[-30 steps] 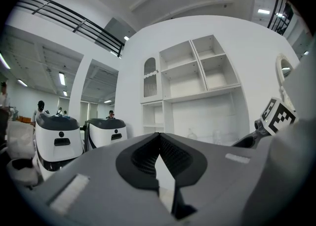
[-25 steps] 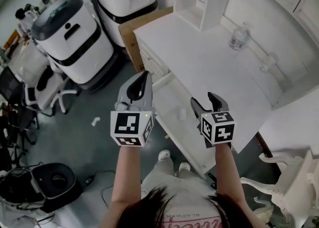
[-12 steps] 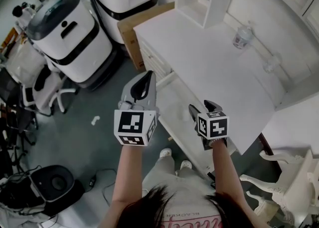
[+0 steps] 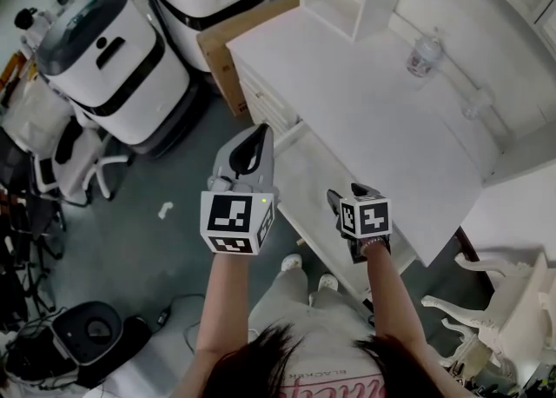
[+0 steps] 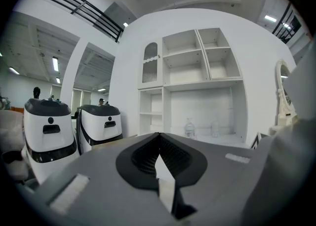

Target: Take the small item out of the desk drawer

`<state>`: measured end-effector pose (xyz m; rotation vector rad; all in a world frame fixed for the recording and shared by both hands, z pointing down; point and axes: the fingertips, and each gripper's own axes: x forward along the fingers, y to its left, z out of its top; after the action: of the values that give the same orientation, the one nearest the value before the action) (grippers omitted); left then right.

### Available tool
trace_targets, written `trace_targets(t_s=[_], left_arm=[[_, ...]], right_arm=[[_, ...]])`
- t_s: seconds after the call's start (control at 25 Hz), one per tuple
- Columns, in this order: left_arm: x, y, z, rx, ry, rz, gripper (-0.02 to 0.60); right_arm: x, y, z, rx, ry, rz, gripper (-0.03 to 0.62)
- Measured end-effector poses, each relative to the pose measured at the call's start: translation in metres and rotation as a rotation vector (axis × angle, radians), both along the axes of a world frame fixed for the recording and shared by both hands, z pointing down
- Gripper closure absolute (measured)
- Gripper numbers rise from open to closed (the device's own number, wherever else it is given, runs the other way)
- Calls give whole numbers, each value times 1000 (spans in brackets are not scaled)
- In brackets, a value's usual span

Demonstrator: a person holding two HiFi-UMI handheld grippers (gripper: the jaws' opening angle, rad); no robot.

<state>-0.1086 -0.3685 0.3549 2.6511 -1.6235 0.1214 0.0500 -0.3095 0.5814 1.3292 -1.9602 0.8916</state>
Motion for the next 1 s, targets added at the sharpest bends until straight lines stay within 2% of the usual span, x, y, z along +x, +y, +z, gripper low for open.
trace_targets(t_s=[0.44, 0.96, 1.0], left_arm=[[1, -12, 16, -36, -2, 30, 571], [-4, -28, 45, -95, -14, 29, 571], [-5, -29, 46, -99, -14, 28, 571]], right_arm=[[-5, 3, 50, -178, -8, 23, 339], [0, 2, 103, -314, 51, 37, 337], [0, 2, 107, -322, 55, 39, 319]])
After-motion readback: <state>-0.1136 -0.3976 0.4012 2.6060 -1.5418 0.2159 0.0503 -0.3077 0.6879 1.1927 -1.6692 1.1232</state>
